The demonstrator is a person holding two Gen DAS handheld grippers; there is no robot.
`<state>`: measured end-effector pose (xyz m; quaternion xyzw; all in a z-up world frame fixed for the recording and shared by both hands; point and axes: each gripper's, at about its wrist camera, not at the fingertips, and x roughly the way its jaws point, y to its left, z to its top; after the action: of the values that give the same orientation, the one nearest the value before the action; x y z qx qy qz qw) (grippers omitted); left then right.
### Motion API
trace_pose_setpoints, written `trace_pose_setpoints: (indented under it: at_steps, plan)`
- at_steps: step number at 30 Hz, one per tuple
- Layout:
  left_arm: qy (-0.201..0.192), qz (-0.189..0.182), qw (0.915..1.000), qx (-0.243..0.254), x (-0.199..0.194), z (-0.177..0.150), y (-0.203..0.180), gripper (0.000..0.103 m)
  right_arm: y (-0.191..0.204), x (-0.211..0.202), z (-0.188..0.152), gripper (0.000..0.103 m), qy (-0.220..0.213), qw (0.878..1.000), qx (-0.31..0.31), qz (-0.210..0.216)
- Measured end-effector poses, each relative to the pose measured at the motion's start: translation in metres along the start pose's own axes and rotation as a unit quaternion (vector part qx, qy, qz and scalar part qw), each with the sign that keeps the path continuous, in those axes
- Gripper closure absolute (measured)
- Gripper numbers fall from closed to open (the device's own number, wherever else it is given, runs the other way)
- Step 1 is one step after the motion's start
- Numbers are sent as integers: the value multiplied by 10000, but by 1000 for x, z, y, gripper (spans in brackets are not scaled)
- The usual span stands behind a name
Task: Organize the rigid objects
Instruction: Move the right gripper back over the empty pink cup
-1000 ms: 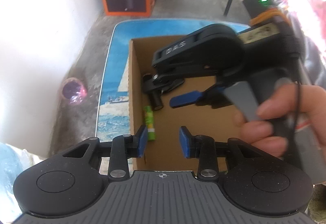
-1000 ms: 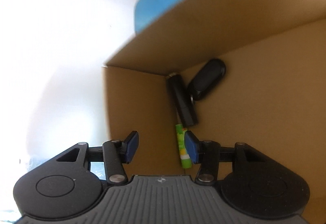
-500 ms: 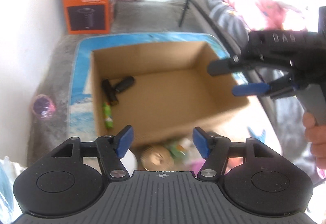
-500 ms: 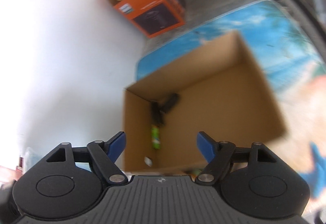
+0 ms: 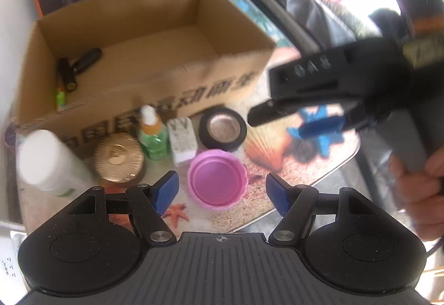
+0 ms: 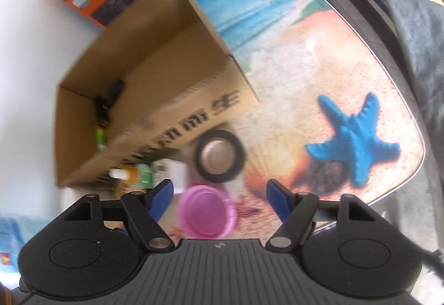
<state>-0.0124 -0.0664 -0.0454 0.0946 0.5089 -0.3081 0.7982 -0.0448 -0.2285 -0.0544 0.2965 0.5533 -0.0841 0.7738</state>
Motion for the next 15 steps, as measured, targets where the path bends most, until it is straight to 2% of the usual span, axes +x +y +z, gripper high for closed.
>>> trace_pose_setpoints:
  at_steps: [5,13,15]
  plan:
    - [215,290,9993,69,33,-6,-12,34,4,19,12,33,46,9983,-548,-213]
    - [406,586,9974,-82,59,-5,-10,33,6,46,4,50,640,9931,-970,175]
    - [413,628,9971,-87,63,-6,-8,31,5,53,1,53,757,9918,-1006,234]
